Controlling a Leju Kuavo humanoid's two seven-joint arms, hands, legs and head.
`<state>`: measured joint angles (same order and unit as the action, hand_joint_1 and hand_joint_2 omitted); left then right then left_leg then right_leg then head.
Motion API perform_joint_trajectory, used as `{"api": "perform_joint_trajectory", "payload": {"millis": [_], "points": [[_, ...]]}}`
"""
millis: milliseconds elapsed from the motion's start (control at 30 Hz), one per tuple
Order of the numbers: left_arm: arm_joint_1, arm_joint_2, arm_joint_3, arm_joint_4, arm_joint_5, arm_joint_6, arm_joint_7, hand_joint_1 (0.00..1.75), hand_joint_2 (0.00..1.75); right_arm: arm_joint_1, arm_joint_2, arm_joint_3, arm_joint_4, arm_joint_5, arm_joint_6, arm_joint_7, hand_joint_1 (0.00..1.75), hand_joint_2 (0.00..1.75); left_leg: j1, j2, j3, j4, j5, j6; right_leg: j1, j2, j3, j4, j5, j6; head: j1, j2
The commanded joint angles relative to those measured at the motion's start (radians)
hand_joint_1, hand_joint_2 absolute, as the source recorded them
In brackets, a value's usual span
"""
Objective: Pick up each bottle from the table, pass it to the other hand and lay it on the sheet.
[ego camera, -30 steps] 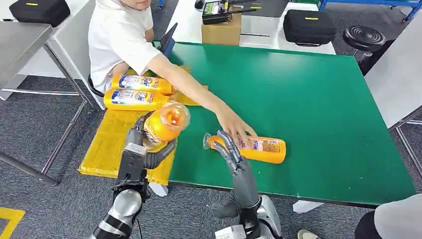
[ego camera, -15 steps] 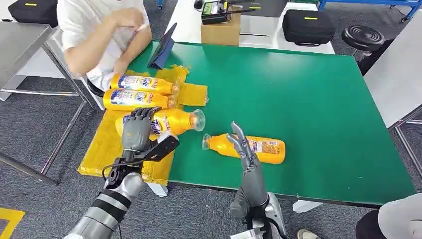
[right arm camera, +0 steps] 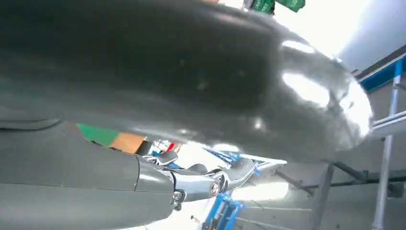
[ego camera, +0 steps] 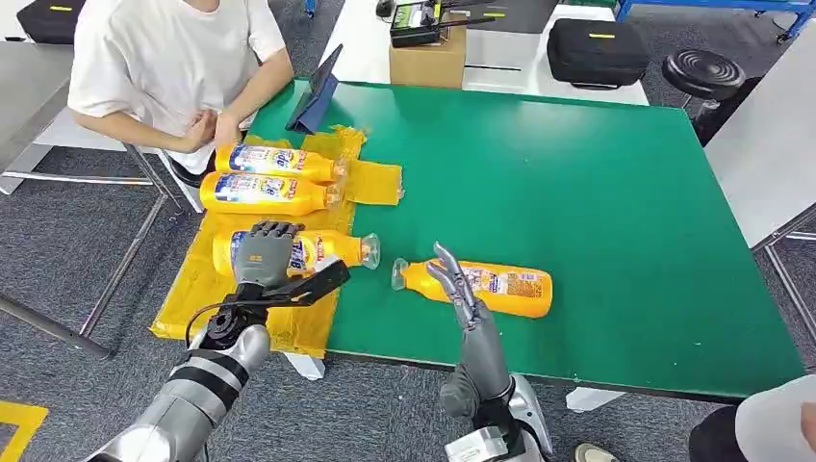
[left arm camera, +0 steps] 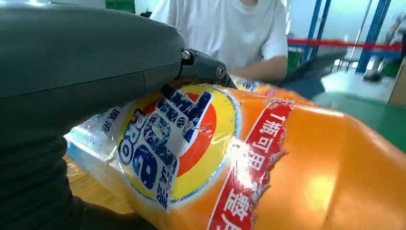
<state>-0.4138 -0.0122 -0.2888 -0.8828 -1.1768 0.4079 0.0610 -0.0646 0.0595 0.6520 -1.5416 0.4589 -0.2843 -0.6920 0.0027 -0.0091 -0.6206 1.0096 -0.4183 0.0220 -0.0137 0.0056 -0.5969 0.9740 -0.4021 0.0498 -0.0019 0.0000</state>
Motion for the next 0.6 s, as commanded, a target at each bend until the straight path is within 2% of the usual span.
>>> {"api": "perform_joint_trajectory", "payload": {"millis": [33,67,100,133,167,233,433,600], "points": [[-0.083,-0.040,0.043,0.126,0.087,-0.093,-0.049,1.47,1.75,-0.006,0.032,-0.065,0.096,-0.024,0.053,0.000,0.00,0.00,0.001,-0.001,0.004,-0.001,-0.001,-0.001,0.001,-0.002,0.004,0.000,-0.002,-0.002,0.000,0.000],[-0.072,-0.050,0.057,0.111,0.150,-0.132,-0.092,1.40,1.75,-0.004,0.033,-0.068,0.103,-0.030,0.059,-0.001,0.00,0.00,0.001,-0.001,0.006,0.000,-0.002,-0.001,0.001,-0.002,0.006,-0.001,-0.003,-0.002,0.000,0.000],[-0.063,-0.053,0.064,0.099,0.183,-0.149,-0.112,0.31,1.75,-0.003,0.032,-0.069,0.107,-0.035,0.065,-0.001,0.00,0.00,0.001,-0.001,0.004,-0.001,-0.001,-0.001,0.001,-0.002,0.005,-0.001,-0.001,-0.001,0.000,0.000],[-0.054,-0.056,0.071,0.086,0.244,-0.193,-0.136,0.05,1.75,0.000,0.034,-0.073,0.114,-0.048,0.074,-0.005,0.00,0.00,0.001,-0.001,0.006,-0.001,-0.002,-0.001,0.001,-0.002,0.006,-0.001,-0.002,-0.002,0.000,0.000],[-0.053,-0.055,0.068,0.086,0.293,-0.241,-0.150,0.00,1.75,-0.001,0.035,-0.074,0.120,-0.059,0.082,-0.006,0.00,0.00,0.001,0.000,0.005,-0.001,-0.002,-0.001,0.001,-0.001,0.006,-0.001,-0.002,-0.002,0.000,0.000],[-0.061,-0.049,0.059,0.097,0.312,-0.266,-0.156,0.00,1.75,-0.007,0.036,-0.070,0.126,-0.062,0.087,-0.006,0.00,0.00,0.001,0.000,0.005,0.000,-0.002,-0.001,0.001,-0.001,0.006,-0.001,-0.002,-0.002,0.000,0.000],[-0.134,-0.039,-0.021,0.238,0.272,-0.303,-0.108,0.00,1.75,-0.024,0.044,-0.071,0.148,-0.077,0.089,-0.006,0.00,0.00,0.001,-0.001,0.003,-0.001,-0.001,-0.001,0.001,-0.002,0.004,-0.001,-0.001,-0.002,0.001,0.000],[-0.137,-0.028,-0.036,0.276,0.277,-0.310,-0.110,0.00,1.75,-0.025,0.041,-0.076,0.156,-0.091,0.085,-0.006,0.00,0.00,0.000,0.001,0.006,-0.001,-0.002,-0.001,0.001,0.000,0.006,-0.001,-0.002,-0.002,0.001,0.000]]}}
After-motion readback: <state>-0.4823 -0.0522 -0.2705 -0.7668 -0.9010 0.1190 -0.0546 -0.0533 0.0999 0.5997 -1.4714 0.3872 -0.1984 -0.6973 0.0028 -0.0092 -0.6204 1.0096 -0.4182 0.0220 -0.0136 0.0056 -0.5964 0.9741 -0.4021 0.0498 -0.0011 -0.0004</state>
